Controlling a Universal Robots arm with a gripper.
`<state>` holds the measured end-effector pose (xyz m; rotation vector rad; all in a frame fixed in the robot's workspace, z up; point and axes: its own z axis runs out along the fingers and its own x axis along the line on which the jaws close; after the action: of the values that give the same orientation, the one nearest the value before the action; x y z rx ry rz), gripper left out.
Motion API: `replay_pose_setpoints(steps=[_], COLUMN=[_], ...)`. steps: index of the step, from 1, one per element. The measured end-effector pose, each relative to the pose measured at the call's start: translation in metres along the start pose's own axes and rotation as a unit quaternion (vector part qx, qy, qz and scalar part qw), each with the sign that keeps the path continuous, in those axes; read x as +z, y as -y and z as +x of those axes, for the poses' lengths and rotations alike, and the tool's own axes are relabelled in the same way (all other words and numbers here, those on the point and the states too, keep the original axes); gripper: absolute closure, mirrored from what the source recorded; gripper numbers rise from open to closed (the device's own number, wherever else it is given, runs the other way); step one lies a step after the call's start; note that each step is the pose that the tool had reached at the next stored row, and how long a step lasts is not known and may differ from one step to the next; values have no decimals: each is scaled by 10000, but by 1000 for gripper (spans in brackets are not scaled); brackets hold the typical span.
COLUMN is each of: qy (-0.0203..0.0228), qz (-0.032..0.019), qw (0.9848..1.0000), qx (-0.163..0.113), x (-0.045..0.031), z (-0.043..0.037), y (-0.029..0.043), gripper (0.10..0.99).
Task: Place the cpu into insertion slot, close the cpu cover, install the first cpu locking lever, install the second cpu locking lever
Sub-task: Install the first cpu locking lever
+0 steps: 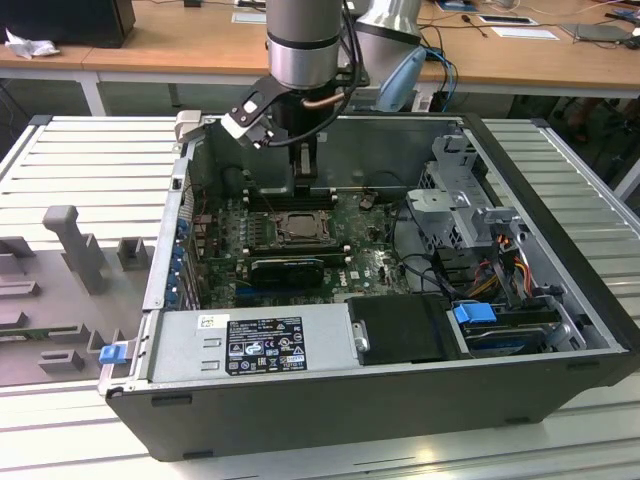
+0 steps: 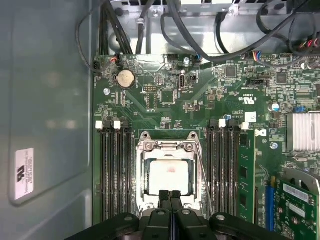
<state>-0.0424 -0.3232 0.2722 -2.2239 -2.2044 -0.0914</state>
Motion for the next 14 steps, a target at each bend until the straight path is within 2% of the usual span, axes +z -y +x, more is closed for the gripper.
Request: replay_pose_setpoints(steps=[2,5,6,7,8,10,11,13,14], qy=[-7,-19,-24,-29,-37,-43,-47,-59,-61], qz=[8,25,32,39,50,60,67,82,87], qw=[9998,9986,9977,9965,9945,9922,9903,9853,9837], qx=[-175,-536,-675,-830,-1049,-1246,-1387,-1704,-1798], x=[-4,-4,-4,-4,-3,-3,-3,-2,-2], z=[1,1,1,0,0,0,0,0,0], y=[-1,0,0,0,0,0,0,0,0], gripper=[980,980,980,980,980,980,980,980,980])
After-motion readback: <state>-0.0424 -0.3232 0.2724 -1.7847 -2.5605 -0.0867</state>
